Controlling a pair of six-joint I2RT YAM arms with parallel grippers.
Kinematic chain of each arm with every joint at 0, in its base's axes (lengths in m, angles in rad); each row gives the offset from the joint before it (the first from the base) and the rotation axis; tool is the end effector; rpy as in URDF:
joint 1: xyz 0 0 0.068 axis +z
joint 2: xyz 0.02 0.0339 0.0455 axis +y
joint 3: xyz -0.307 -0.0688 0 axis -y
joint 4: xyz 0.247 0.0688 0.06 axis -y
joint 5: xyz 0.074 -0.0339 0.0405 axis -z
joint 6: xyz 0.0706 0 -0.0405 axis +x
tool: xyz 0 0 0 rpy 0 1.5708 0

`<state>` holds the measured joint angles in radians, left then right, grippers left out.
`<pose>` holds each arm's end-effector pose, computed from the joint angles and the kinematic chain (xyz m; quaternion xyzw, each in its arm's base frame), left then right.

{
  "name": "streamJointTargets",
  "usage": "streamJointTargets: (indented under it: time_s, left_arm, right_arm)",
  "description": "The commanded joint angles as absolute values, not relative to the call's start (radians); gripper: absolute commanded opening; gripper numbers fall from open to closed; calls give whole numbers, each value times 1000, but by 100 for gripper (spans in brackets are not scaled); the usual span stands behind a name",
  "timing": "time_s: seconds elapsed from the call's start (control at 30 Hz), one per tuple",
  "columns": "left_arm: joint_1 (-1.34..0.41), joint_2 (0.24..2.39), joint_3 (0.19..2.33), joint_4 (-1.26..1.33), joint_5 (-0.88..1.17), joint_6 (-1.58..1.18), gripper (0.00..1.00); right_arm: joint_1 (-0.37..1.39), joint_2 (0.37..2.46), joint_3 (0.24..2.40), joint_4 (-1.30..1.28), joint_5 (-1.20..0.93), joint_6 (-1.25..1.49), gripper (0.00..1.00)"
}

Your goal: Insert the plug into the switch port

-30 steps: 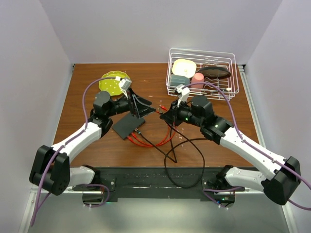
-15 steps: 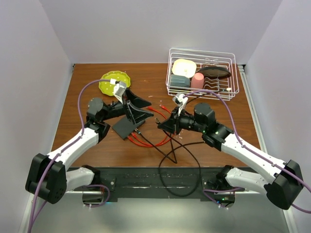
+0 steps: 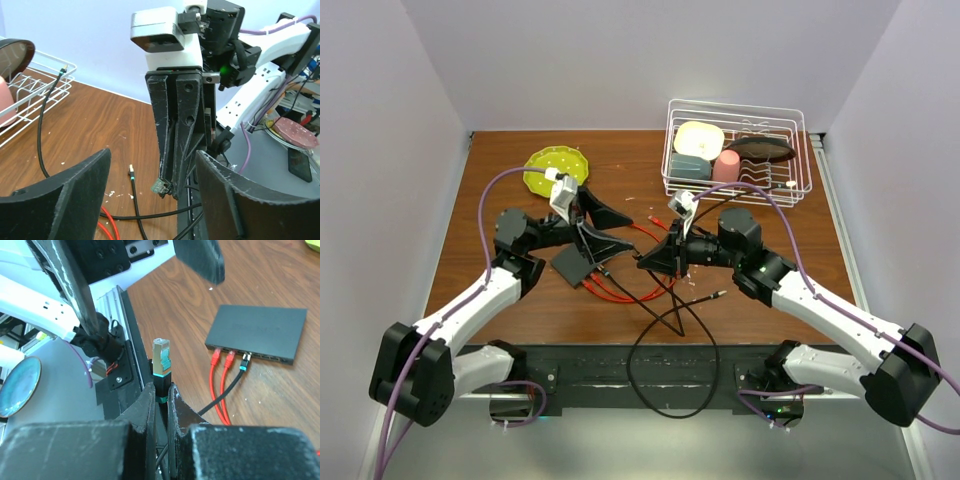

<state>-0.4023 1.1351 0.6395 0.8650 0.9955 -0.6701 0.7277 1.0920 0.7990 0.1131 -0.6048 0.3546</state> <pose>0.1986 -0.1489 0.3677 0.3240 0.5448 -0.6023 0.4852 0.1692 0.2045 0.3484 -0.3234 0.6848 0.5111 0.4065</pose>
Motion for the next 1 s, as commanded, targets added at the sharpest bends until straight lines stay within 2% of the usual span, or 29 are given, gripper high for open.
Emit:
streamJointTargets:
  time_s: [0.0, 0.27, 0.37, 0.4, 0.47, 0.5, 0.53, 0.6, 0.73, 0.77, 0.87, 0.97]
  left_arm:
    - [-425, 1147, 641, 904, 1043, -647, 70]
    - [-463, 1203, 649, 917, 1072, -618, 55]
    - [-482, 1223, 652, 934, 1078, -620, 45]
    - [-485, 1227, 655, 937, 1078, -626, 35]
    - [-491, 1239, 658, 959, 1084, -635, 24]
    - [-495, 1244, 661, 960, 1085, -641, 8]
    - [-495, 1253, 669, 959, 1086, -641, 0]
    - [-495, 1253, 672, 953, 1072, -646, 0]
    - [-495, 1243, 693, 898, 1019, -629, 0]
    - [-495, 1239, 701, 847, 991, -623, 0]
    - [-495, 1233, 744, 708, 913, -586, 0]
    - [-494, 1227, 801, 550, 820, -542, 0]
  right_arm:
    - [733, 1089, 844, 196, -660, 360, 0]
    - [733, 1075, 850, 230, -676, 377, 0]
    - [732, 1077, 856, 233, -681, 379, 0]
    - [732, 1077, 856, 235, -684, 380, 0]
    - [732, 1080, 859, 233, -686, 379, 0]
    - [732, 1080, 858, 233, -686, 380, 0]
    - [733, 1081, 859, 229, -683, 379, 0]
    - [733, 1078, 864, 222, -664, 377, 0]
    - [732, 1066, 880, 160, -598, 361, 22]
    - [733, 1062, 885, 147, -585, 348, 30]
    - [733, 1039, 907, 86, -508, 327, 46]
    - [733, 1019, 945, 20, -414, 313, 56]
